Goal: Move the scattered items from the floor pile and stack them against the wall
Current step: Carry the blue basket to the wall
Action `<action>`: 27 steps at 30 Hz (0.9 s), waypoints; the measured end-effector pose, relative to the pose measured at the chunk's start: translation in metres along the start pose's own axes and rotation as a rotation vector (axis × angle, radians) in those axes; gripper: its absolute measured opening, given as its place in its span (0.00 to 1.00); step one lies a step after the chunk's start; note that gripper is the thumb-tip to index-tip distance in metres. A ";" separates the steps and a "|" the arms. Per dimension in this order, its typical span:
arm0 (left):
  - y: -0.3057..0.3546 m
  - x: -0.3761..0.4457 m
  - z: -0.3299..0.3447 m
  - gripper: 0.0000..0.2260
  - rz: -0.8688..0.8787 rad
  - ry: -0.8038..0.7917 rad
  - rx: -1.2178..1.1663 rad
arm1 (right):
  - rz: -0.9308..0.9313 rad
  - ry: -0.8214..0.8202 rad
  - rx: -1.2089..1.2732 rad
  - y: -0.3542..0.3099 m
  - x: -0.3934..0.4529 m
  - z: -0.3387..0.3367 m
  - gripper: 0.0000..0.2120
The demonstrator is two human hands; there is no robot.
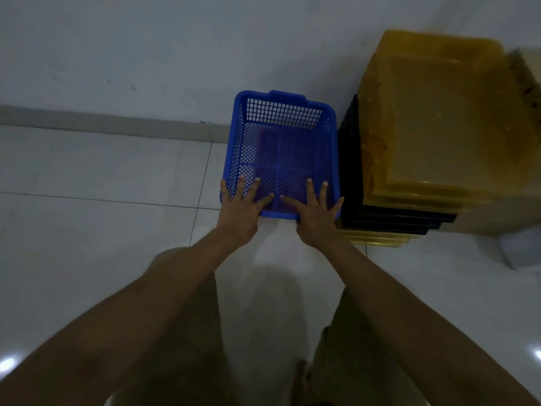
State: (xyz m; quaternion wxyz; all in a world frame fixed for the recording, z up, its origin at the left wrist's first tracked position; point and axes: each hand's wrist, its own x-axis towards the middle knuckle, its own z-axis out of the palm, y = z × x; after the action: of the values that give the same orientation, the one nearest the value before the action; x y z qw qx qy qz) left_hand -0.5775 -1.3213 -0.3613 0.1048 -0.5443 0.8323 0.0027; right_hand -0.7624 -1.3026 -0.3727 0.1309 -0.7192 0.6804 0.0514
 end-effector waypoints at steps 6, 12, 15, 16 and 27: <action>0.012 0.034 0.057 0.30 -0.011 0.052 0.027 | 0.011 0.092 0.006 0.022 0.032 0.058 0.30; 0.011 0.049 0.062 0.27 0.005 0.070 -0.020 | 0.013 0.137 0.025 0.028 0.043 0.060 0.25; 0.016 0.054 0.075 0.28 0.000 0.083 -0.036 | 0.021 0.154 -0.002 0.032 0.044 0.067 0.23; 0.018 0.058 0.077 0.28 -0.004 0.085 -0.037 | 0.022 0.148 -0.002 0.034 0.047 0.068 0.23; 0.025 0.087 0.092 0.25 -0.008 0.140 -0.049 | 0.033 0.177 -0.014 0.051 0.070 0.079 0.22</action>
State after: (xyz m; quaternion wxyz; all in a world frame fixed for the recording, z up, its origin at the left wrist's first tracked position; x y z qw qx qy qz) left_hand -0.6176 -1.3789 -0.4692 0.0331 -0.5489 0.8351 -0.0154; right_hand -0.7996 -1.3523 -0.4719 0.0645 -0.7105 0.7007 -0.0053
